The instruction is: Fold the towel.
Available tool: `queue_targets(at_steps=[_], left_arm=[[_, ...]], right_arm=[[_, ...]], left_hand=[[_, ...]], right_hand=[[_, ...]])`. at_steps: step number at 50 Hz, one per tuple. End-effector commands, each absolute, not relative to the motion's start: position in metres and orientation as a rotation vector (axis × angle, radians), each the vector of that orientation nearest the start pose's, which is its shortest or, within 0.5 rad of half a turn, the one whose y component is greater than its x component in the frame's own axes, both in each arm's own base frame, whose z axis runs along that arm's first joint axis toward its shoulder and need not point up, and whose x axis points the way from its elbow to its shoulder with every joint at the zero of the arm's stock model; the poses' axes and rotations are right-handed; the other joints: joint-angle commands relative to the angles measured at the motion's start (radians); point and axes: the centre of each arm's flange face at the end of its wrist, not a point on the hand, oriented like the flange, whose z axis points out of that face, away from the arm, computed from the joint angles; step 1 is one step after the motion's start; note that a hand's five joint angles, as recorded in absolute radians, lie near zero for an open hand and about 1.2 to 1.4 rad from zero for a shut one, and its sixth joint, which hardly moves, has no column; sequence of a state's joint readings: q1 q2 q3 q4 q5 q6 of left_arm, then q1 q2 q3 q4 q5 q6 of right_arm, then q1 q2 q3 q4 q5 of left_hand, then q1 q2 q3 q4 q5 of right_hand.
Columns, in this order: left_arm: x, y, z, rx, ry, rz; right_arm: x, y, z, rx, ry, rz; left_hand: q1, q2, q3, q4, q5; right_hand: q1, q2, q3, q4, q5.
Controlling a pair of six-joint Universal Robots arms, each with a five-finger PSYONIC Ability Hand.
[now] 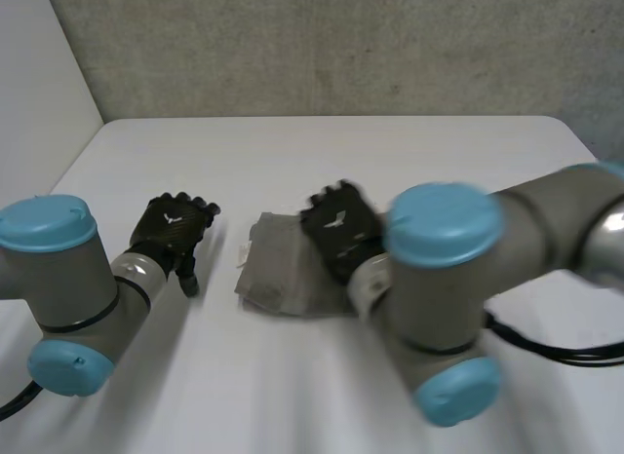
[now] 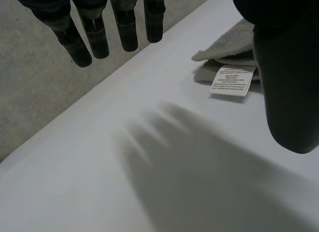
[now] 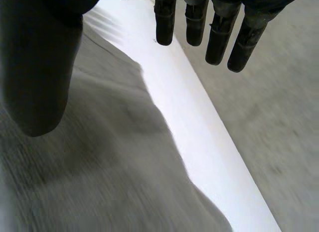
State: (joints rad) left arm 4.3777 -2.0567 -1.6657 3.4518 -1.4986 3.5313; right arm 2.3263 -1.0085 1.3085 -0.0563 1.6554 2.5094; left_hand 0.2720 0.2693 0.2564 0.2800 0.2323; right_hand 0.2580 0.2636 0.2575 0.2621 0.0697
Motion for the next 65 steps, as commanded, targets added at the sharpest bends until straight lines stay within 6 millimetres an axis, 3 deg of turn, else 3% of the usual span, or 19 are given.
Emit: queue_targets(at_steps=[1, 8, 15, 18, 24, 34, 37, 38, 39, 41, 42, 44, 46, 49, 54, 57, 58, 60, 65], left_arm=[[-0.255, -0.288, 0.145, 0.985, 2.318, -1.941], [-0.261, -0.281, 0.144, 1.016, 2.320, -1.945], [-0.261, -0.279, 0.143, 1.020, 2.320, -1.946], [-0.261, -0.278, 0.142, 1.020, 2.321, -1.944], [-0.261, -0.278, 0.148, 1.016, 2.308, -1.961], [-0.264, -0.279, 0.183, 0.984, 2.212, -2.090], [-0.268, -0.279, 0.194, 0.981, 2.180, -2.137], [-0.268, -0.279, 0.194, 0.981, 2.179, -2.138], [-0.270, -0.281, 0.200, 0.968, 2.163, -2.165], [-0.271, -0.284, 0.205, 0.947, 2.157, -2.192], [-0.271, -0.286, 0.210, 0.920, 2.165, -2.220], [-0.272, -0.288, 0.215, 0.884, 2.179, -2.255], [-0.273, -0.289, 0.220, 0.846, 2.197, -2.289], [-0.274, -0.294, 0.229, 0.759, 2.236, -2.357], [-0.272, -0.299, 0.235, 0.634, 2.317, -2.422], [-0.272, -0.302, 0.238, 0.568, 2.363, -2.454], [-0.272, -0.302, 0.238, 0.568, 2.363, -2.454], [-0.273, -0.304, 0.235, 0.566, 2.375, -2.445], [-0.278, -0.303, 0.224, 0.589, 2.416, -2.417]], right_arm=[[0.309, -0.228, 0.180, -1.393, 2.108, -1.833], [0.264, -0.254, 0.144, -1.302, 2.202, -1.843], [0.252, -0.265, 0.125, -1.275, 2.265, -1.822], [0.250, -0.267, 0.121, -1.270, 2.285, -1.817], [0.251, -0.273, 0.144, -1.239, 2.247, -1.915], [0.260, -0.278, 0.180, -1.218, 2.130, -2.048], [0.276, -0.281, 0.205, -1.215, 2.021, -2.134], [0.295, -0.270, 0.216, -1.249, 1.930, -2.140], [0.296, -0.270, 0.216, -1.250, 1.930, -2.140], [0.339, -0.237, 0.230, -1.341, 1.770, -2.080], [0.339, -0.237, 0.230, -1.341, 1.769, -2.080], [0.377, -0.208, 0.204, -1.477, 1.737, -1.888], [0.390, -0.195, 0.191, -1.537, 1.733, -1.797], [0.410, -0.169, 0.172, -1.642, 1.702, -1.658], [0.419, -0.160, 0.163, -1.669, 1.679, -1.605], [0.419, -0.161, 0.163, -1.646, 1.688, -1.606], [0.419, -0.161, 0.163, -1.646, 1.688, -1.606], [0.412, -0.164, 0.173, -1.554, 1.733, -1.614], [0.379, -0.188, 0.206, -1.334, 1.836, -1.655]], left_hand=[[-0.082, -0.079, -0.066, -0.090, -0.217], [-0.082, -0.079, -0.066, -0.090, -0.217], [-0.082, -0.079, -0.066, -0.090, -0.217], [-0.082, -0.079, -0.066, -0.090, -0.217], [-0.082, -0.079, -0.066, -0.090, -0.217], [-0.082, -0.079, -0.066, -0.090, -0.217], [-0.082, -0.079, -0.066, -0.090, -0.217], [-0.082, -0.079, -0.066, -0.090, -0.217], [-0.082, -0.079, -0.066, -0.090, -0.217], [-0.082, -0.079, -0.066, -0.090, -0.217], [-0.082, -0.079, -0.066, -0.090, -0.217], [-0.082, -0.079, -0.066, -0.090, -0.217], [-0.082, -0.079, -0.066, -0.090, -0.217], [-0.082, -0.079, -0.066, -0.090, -0.217], [-0.082, -0.079, -0.066, -0.090, -0.217], [-0.082, -0.079, -0.066, -0.090, -0.217], [-0.082, -0.079, -0.066, -0.090, -0.217], [-0.082, -0.079, -0.066, -0.090, -0.217], [-0.076, -0.073, -0.061, -0.084, -0.211]], right_hand=[[0.009, 0.003, 0.009, 0.005, 0.023], [0.296, 0.291, 0.297, 0.292, 0.310], [0.670, 0.664, 0.670, 0.666, 0.683], [1.055, 1.049, 1.055, 1.051, 1.069], [1.138, 1.133, 1.139, 1.134, 1.152], [1.138, 1.133, 1.139, 1.134, 1.152], [1.138, 1.133, 1.139, 1.134, 1.152], [1.138, 1.133, 1.139, 1.134, 1.152], [1.138, 1.133, 1.139, 1.134, 1.152], [1.138, 1.133, 1.139, 1.134, 1.152], [1.138, 1.133, 1.139, 1.134, 1.152], [1.138, 1.133, 1.139, 1.134, 1.152], [1.138, 1.133, 1.139, 1.134, 1.152], [1.138, 1.133, 1.139, 1.134, 1.152], [1.138, 1.133, 1.139, 1.134, 1.152], [0.705, 0.699, 0.705, 0.701, 0.719], [0.702, 0.696, 0.702, 0.698, 0.716], [0.038, 0.033, 0.039, 0.034, 0.052], [-0.083, -0.089, -0.083, -0.088, -0.070]])
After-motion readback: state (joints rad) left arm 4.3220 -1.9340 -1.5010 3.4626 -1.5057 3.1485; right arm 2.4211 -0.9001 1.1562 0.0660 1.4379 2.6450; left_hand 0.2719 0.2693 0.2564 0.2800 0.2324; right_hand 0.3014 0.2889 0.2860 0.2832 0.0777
